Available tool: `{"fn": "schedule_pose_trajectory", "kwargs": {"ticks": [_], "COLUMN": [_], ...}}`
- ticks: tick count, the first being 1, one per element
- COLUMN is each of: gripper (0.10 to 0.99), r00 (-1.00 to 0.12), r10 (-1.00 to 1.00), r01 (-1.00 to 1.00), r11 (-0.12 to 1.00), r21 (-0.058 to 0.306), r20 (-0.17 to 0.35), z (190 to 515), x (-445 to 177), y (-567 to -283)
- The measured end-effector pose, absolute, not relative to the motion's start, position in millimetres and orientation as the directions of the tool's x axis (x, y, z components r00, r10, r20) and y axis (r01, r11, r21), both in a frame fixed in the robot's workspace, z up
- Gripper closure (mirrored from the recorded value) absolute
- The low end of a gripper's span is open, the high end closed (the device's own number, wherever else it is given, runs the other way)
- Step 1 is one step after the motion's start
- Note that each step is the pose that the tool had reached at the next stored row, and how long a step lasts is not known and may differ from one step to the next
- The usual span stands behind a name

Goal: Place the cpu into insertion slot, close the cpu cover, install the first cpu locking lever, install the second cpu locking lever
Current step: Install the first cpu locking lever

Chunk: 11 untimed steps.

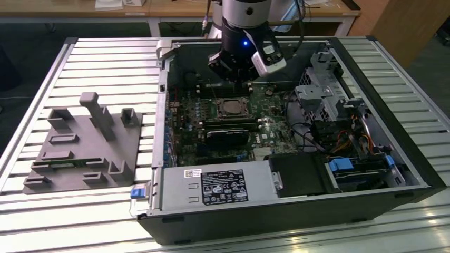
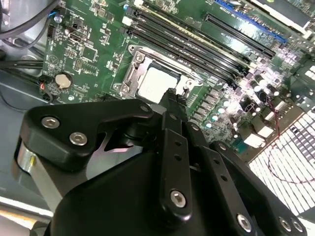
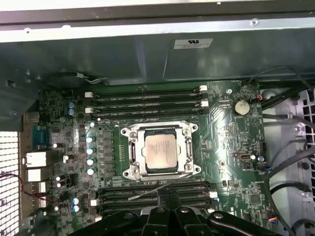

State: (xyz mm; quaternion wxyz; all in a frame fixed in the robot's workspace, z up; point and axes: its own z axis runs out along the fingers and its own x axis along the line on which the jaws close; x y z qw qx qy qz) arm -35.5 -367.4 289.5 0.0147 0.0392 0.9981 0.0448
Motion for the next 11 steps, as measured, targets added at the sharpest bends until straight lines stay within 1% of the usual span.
{"fn": "schedule_pose_trajectory", "kwargs": {"ticks": [11], "gripper": [0.98], "r00": [-0.997], "r10": [0.077], "r01": [0.074], "r11": [0.994], "r21": [0.085], "r20": [-0.026], "z": [272], "x": [-35], "y": [-362]}}
